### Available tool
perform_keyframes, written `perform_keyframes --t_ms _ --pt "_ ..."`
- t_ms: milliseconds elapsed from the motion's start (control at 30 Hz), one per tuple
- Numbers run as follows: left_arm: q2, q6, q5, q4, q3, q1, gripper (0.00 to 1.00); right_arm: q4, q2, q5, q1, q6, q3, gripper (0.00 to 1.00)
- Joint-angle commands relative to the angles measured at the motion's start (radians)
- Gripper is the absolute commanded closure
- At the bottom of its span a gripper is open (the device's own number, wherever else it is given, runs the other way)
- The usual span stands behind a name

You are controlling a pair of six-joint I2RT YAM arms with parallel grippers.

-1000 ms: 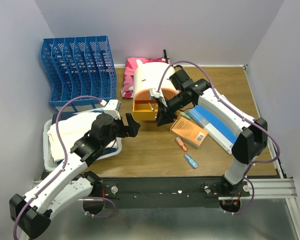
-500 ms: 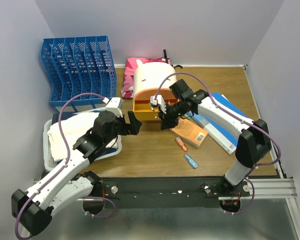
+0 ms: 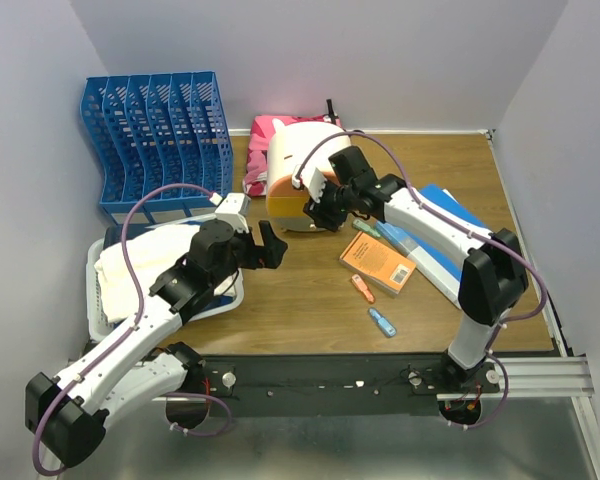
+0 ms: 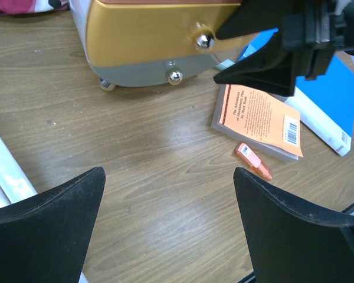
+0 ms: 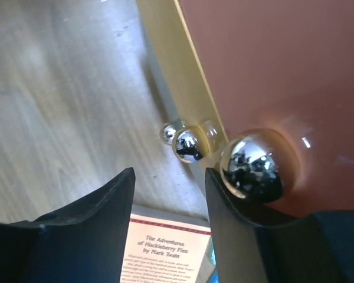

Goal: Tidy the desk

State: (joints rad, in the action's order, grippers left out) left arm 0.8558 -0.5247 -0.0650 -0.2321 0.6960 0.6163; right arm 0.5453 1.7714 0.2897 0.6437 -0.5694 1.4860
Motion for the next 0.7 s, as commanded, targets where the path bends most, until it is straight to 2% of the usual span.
perform_keyframes --t_ms 0,100,333,533,667 --pt "0.003 -0.009 0.031 0.04 0.028 -0.004 0.01 -0.079 0.033 -0.113 0.004 0.022 0.048 0.39" --pt "0.014 -0.011 0.047 0.056 0.022 -0.004 0.01 -0.074 0.022 -0.087 0.004 0.028 0.04 0.38" --pt "0.123 -0.052 0.134 0.154 0.036 -0.003 0.03 0.148 -0.07 0.193 -0.003 -0.064 0.06 0.39" --pt "0.253 -0.113 0.131 0.226 0.056 0.025 0.11 0.269 -0.125 0.331 -0.108 -0.066 0.066 0.41" --pt "0.359 -0.225 0.073 0.336 0.057 0.06 0.16 0.295 -0.174 0.407 -0.202 -0.04 0.054 0.41"
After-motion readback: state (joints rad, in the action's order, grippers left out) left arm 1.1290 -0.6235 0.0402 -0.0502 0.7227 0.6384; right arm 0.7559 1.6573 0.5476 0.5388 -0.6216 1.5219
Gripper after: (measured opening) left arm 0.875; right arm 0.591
